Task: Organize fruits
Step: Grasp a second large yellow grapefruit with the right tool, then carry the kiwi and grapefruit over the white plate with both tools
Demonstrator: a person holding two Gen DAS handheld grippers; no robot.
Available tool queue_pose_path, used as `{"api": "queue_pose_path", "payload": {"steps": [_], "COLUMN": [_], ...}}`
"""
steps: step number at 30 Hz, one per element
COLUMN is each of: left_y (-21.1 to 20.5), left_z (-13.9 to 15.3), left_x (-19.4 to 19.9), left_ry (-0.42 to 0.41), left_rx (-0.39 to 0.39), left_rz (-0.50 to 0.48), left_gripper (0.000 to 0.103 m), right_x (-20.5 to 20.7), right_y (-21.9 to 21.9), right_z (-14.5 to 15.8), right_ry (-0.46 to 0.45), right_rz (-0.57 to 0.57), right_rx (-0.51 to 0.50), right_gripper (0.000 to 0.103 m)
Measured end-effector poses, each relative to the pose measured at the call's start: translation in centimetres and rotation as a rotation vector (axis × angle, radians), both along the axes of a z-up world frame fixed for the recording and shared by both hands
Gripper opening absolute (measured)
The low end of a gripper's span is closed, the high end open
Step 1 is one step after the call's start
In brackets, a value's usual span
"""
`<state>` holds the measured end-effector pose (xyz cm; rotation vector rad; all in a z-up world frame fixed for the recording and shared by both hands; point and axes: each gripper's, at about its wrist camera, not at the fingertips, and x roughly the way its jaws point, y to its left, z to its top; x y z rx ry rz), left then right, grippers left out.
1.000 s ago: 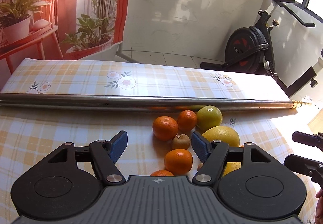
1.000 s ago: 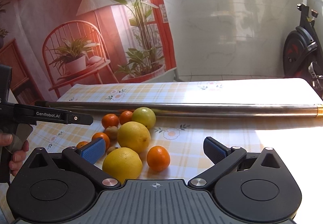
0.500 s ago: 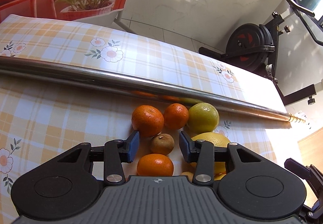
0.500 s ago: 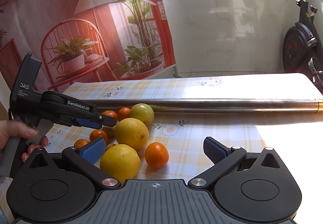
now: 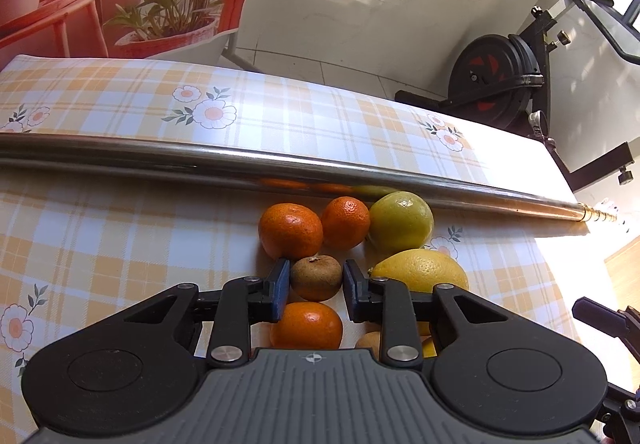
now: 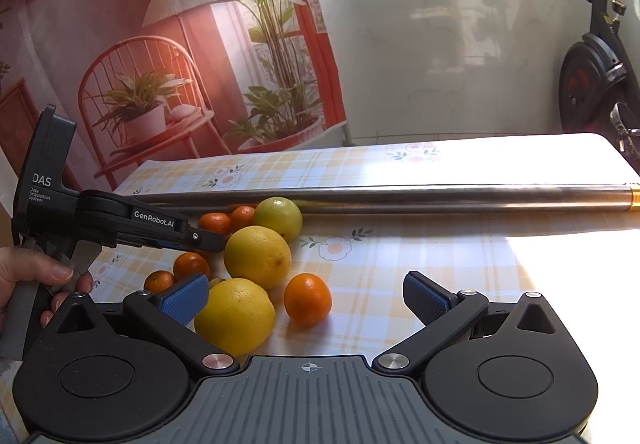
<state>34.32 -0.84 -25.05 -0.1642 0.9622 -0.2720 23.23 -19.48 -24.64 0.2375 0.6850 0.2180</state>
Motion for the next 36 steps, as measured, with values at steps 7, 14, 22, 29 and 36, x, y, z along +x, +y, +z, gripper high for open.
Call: {"api": "queue_pose_path", "payload": {"steps": [7, 14, 22, 29, 36], "left_y": [0.4, 1.6, 2.9, 3.6, 4.1], "left_z": [3.0, 4.7, 4.9, 4.7, 4.1], "left_x": [-2.8, -6.5, -9.9, -11.9, -13.2], "left_ry": [-0.112, -0.202, -0.256, -0.279, -0.284], "left_rx": [0.024, 0.036, 0.041, 0.043, 0.044], "left_rz": [-0.044, -0.059, -0.061, -0.061, -0.055], "left_gripper": [0.030, 0.030, 0.030, 0.030, 0.030], "right_x": [0.0, 0.7, 2.2, 3.5, 4.1], "right_y": [0.6, 2.1, 5.2, 6.2, 5.7], "right_z": [-0.1, 0.1, 0.1, -0.5, -1.7], "right_ry": [0.016, 0.038, 0.096, 0.164, 0.232], "right_rz": [0.049, 0.103, 0.213, 0.196, 0.168], "right_rx": [-0.004, -0.005, -0.040, -0.057, 0.014], "right_gripper": [0.103, 0.091, 0.059, 0.055, 0.057]}}
